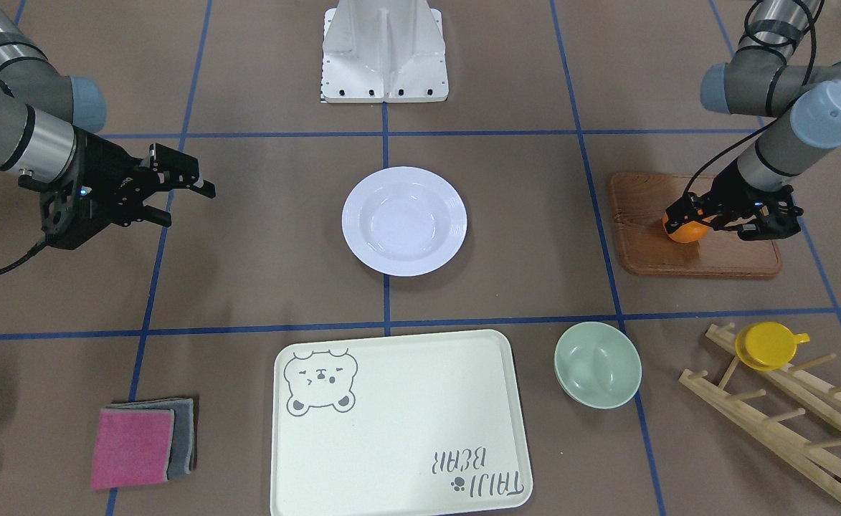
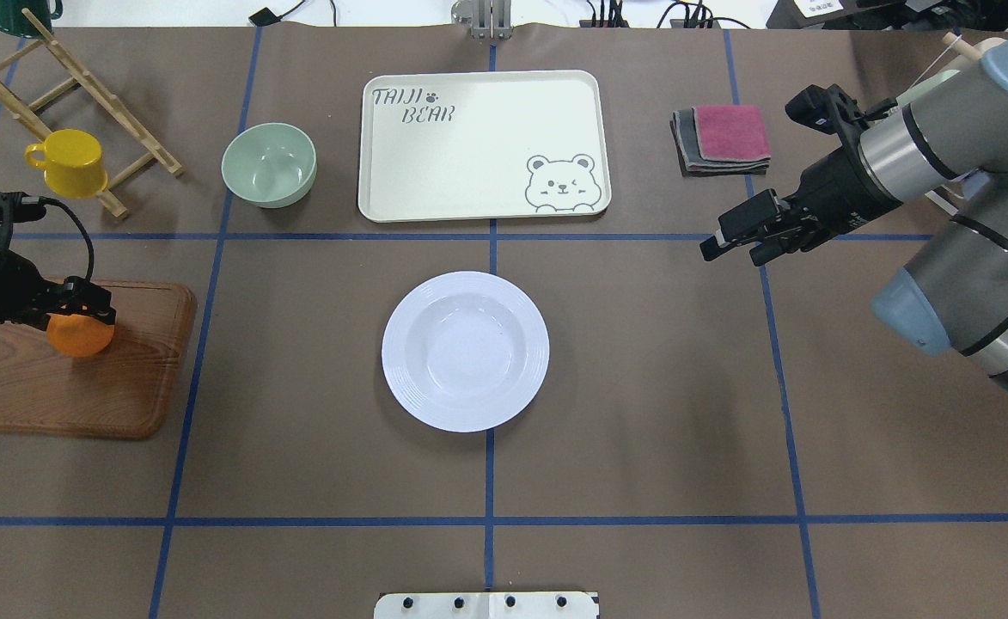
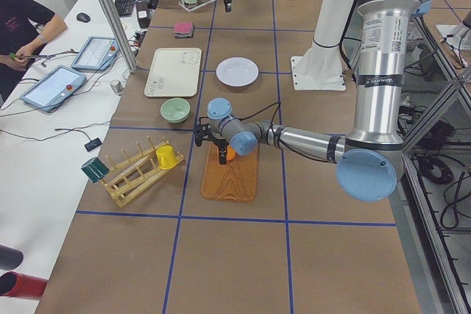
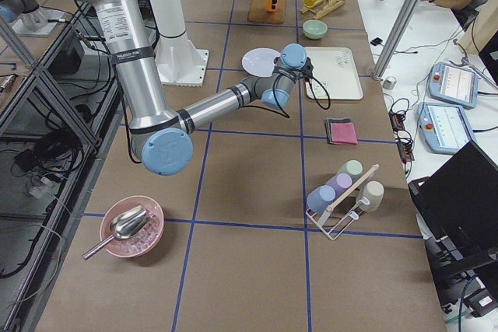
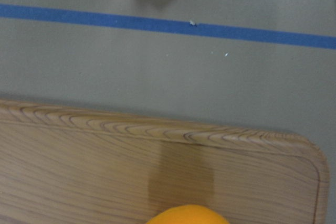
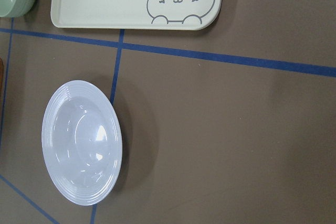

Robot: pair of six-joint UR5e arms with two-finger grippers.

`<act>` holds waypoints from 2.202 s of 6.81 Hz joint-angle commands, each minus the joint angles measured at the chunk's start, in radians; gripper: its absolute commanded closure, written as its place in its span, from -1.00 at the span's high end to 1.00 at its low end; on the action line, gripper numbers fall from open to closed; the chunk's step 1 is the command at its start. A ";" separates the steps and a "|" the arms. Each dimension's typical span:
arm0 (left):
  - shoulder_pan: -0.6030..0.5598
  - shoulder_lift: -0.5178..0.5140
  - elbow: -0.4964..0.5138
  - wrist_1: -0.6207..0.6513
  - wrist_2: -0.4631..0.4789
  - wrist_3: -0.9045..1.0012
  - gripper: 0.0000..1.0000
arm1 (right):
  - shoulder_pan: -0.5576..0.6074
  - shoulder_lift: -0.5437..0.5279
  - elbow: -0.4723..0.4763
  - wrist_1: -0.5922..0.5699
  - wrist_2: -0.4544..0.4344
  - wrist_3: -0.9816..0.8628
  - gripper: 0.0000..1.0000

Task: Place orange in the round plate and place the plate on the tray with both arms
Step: 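Carry the orange with the left gripper into the white plate and release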

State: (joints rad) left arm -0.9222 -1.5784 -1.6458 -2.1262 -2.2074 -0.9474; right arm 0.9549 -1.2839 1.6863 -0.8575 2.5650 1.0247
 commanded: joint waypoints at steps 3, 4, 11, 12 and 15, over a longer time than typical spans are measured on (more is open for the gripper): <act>0.016 -0.003 -0.019 -0.001 0.000 -0.085 0.24 | -0.002 0.002 0.000 0.000 0.000 0.000 0.99; 0.016 -0.011 -0.058 0.023 -0.005 -0.088 0.27 | -0.010 0.003 -0.004 0.000 0.000 0.000 0.99; 0.366 -0.644 -0.162 0.664 0.272 -0.499 0.29 | -0.167 0.060 -0.157 0.538 -0.235 0.453 0.99; 0.381 -0.707 -0.108 0.661 0.275 -0.531 0.32 | -0.229 0.061 -0.157 0.561 -0.329 0.507 0.99; 0.410 -0.735 -0.055 0.620 0.304 -0.534 0.51 | -0.364 0.052 -0.160 0.651 -0.516 0.581 0.99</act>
State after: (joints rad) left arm -0.5192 -2.3074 -1.7096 -1.4922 -1.9107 -1.4799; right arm 0.6516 -1.2279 1.5300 -0.2589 2.1388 1.5612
